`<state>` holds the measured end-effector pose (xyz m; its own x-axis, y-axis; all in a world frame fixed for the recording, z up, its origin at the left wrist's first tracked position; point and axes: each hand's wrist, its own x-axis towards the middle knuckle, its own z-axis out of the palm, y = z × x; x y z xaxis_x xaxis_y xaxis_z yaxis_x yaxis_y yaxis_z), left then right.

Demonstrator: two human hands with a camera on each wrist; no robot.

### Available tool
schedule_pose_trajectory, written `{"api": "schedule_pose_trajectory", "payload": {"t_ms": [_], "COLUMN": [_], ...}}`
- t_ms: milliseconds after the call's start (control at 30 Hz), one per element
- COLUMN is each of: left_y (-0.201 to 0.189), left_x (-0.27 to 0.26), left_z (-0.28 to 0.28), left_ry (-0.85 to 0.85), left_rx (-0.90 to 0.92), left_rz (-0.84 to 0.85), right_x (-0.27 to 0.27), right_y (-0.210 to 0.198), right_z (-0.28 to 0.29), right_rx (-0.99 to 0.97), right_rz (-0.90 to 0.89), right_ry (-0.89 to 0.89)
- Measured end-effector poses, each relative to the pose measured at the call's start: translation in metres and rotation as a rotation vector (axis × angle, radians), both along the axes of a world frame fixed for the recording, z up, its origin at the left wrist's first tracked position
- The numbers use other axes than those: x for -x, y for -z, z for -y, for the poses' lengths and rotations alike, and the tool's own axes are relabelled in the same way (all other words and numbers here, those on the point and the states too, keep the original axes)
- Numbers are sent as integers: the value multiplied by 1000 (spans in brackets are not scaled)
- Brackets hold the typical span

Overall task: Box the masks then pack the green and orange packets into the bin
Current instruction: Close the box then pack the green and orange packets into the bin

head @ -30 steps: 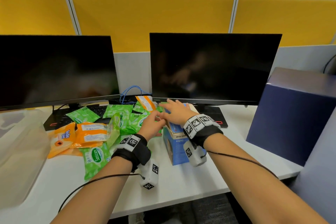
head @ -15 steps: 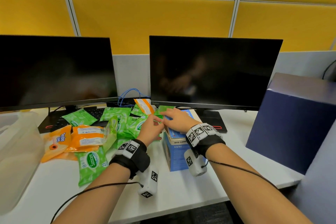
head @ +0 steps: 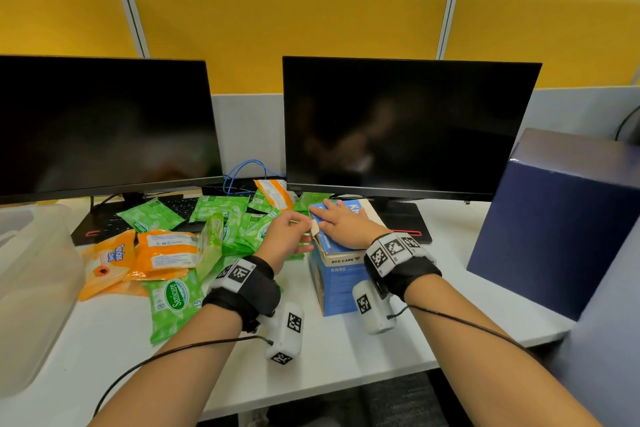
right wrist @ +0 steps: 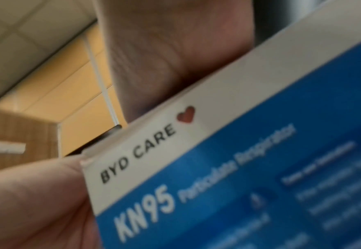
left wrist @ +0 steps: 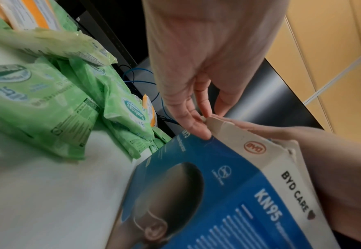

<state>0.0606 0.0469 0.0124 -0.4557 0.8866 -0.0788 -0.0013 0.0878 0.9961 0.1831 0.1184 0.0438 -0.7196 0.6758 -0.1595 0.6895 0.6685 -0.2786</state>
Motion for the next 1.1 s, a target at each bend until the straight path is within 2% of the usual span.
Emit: {"api": "schedule_pose_trajectory", "payload": {"t_ms": [333,400,500,600,700,933,1100], "left_y": [-7,-10,-12,-13,-16,-16,-12], "left_x": [-4,-3,-3,-4,-4,-5,1], "left_z": [6,5,6,5,4,2,3], "left_ry": [18,10,14,20,32,35,53], "left_rx": [-40,-32,-9,7,30,97,55], "left_rz": [-66,-96,-124,-117,-109,-68,21], "right_x": [-17,-17,-20,-27,-29,-30,-31], "right_y": [0,2,5,9,9,6,7], "right_z": [0,0,-7,-15,-15,-5,-8], "right_rx": [139,25,-131,-22,88,27,32], "right_rz": [-471,-442,-430,-366,-327,-243,-281], "right_ry": [100,151,344,480,433,448,438]}}
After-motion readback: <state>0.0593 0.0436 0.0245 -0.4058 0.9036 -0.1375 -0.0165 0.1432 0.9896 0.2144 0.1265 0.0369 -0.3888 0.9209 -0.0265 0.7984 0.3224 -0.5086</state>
